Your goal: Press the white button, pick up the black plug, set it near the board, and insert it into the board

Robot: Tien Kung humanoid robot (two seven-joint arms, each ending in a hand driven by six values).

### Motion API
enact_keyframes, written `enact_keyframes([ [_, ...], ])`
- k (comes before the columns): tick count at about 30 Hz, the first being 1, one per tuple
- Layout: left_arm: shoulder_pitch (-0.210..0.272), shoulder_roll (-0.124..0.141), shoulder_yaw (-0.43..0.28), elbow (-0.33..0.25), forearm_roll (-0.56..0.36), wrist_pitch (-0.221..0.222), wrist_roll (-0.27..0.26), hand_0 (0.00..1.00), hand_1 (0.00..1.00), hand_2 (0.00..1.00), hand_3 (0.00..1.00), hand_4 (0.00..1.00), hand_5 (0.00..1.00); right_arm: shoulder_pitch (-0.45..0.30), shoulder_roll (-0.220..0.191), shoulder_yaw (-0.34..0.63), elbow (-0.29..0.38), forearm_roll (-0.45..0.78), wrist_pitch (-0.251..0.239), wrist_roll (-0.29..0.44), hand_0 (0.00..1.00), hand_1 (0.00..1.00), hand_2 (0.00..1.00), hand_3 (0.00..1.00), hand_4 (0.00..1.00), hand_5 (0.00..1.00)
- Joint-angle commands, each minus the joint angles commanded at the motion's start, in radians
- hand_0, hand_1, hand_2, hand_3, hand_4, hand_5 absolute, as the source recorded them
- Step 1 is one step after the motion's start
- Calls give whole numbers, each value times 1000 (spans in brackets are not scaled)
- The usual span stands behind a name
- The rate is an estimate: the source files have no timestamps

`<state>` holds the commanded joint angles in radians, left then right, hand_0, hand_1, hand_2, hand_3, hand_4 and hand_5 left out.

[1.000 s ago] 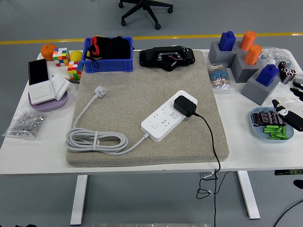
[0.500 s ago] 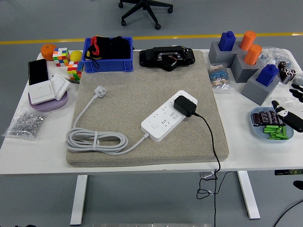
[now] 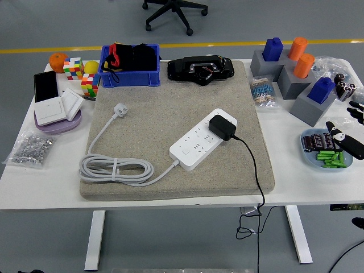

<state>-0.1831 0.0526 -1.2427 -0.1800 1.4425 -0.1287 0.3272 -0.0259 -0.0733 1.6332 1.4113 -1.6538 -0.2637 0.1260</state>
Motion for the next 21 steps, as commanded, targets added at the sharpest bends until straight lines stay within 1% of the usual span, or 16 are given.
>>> enact_keyframes([
  [21,-3,0,2,0,1,0,0,686,681,664,689,606,150,-3,-1,-9,-2,2,3,-1,890,799,736,791,863,239],
])
